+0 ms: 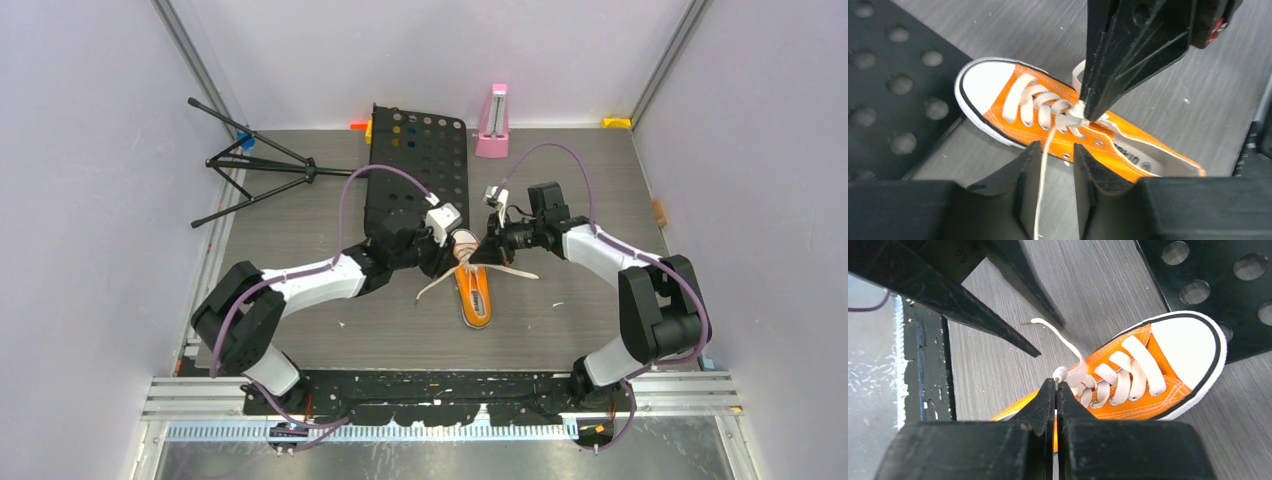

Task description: Tie the shoes

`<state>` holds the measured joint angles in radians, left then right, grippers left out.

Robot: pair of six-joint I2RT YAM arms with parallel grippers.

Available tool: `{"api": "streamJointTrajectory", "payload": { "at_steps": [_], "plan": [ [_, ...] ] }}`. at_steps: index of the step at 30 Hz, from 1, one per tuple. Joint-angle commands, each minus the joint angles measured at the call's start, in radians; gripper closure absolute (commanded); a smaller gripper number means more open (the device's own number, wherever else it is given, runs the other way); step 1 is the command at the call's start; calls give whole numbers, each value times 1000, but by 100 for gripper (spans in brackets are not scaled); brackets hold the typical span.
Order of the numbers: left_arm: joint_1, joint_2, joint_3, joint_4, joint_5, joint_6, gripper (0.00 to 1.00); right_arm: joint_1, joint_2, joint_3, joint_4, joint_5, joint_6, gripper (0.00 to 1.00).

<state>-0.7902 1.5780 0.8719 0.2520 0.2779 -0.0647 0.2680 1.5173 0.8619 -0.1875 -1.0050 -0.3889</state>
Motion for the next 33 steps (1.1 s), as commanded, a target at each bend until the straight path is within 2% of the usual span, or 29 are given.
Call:
{"api": "streamJointTrajectory", "payload": {
  "at_steps": [1, 3, 5, 7, 11, 18, 23, 30, 33],
  "plan": [
    [-23, -72, -28, 4, -37, -115, 81, -4, 20, 8, 95, -49, 124, 100],
    [-40, -61, -21, 4, -35, -138, 95, -4, 23, -3, 130, -46, 154, 100],
    [-50, -37, -8, 13, -21, -164, 100, -9, 35, -3, 179, -48, 247, 100],
    [-50, -13, -4, 47, -2, -194, 100, -17, 57, 13, 181, -59, 315, 100],
    [-50, 18, -8, 108, -14, -219, 100, -22, 80, 16, 181, -63, 347, 100],
    [-50, 68, 7, 115, -71, -218, 97, -27, 88, 18, 181, -76, 363, 100],
    [-50, 112, 1, 205, -63, -218, 91, -30, 108, 36, 169, -89, 368, 100],
    [-50, 148, 16, 263, -57, -219, 92, -34, 123, 48, 161, -99, 383, 100],
    [-50, 139, 18, 251, -55, -220, 96, -37, 130, 53, 155, -98, 387, 100]
  ]
}}
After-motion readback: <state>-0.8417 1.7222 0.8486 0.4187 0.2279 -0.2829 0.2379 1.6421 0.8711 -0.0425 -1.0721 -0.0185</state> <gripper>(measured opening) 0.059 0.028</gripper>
